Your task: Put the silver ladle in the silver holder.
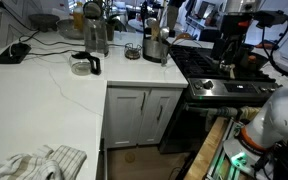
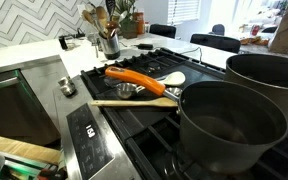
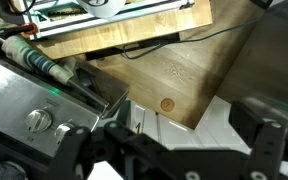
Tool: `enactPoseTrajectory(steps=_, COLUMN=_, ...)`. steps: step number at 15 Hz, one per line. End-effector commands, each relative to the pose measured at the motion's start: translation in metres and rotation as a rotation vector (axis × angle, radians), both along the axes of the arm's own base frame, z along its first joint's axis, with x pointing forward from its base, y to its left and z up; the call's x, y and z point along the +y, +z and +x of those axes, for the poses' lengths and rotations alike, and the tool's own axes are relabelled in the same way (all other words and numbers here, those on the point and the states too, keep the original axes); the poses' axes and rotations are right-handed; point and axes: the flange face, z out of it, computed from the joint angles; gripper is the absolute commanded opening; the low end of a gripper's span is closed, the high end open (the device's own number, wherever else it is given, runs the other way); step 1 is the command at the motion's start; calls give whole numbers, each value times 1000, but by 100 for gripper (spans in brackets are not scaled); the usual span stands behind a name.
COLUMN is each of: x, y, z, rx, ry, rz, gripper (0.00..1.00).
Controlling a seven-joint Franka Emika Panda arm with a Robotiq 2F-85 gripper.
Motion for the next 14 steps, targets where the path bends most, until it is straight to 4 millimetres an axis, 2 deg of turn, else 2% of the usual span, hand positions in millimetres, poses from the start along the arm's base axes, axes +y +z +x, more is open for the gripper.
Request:
enactPoseTrajectory(steps=1, x=-34, y=5, z=11, rx=-79, ry=-172, rz=-2, gripper=100)
enactPoseTrajectory(steps=3, x=-69, y=6, z=15, rx=-109, ry=-270, rz=-6, gripper=100)
enactPoseTrajectory(steps=6, x=-137, y=3, z=13, rx=-145, ry=-422, rz=-3, gripper=100)
enactPoseTrajectory(steps=9, x=-208, y=1, z=-2, rx=-183, ry=-583, rz=15, gripper=100)
enactPoseTrajectory(steps=14, x=-324, y=-13, z=-33, rx=-300, ry=-868, rz=16, gripper=100)
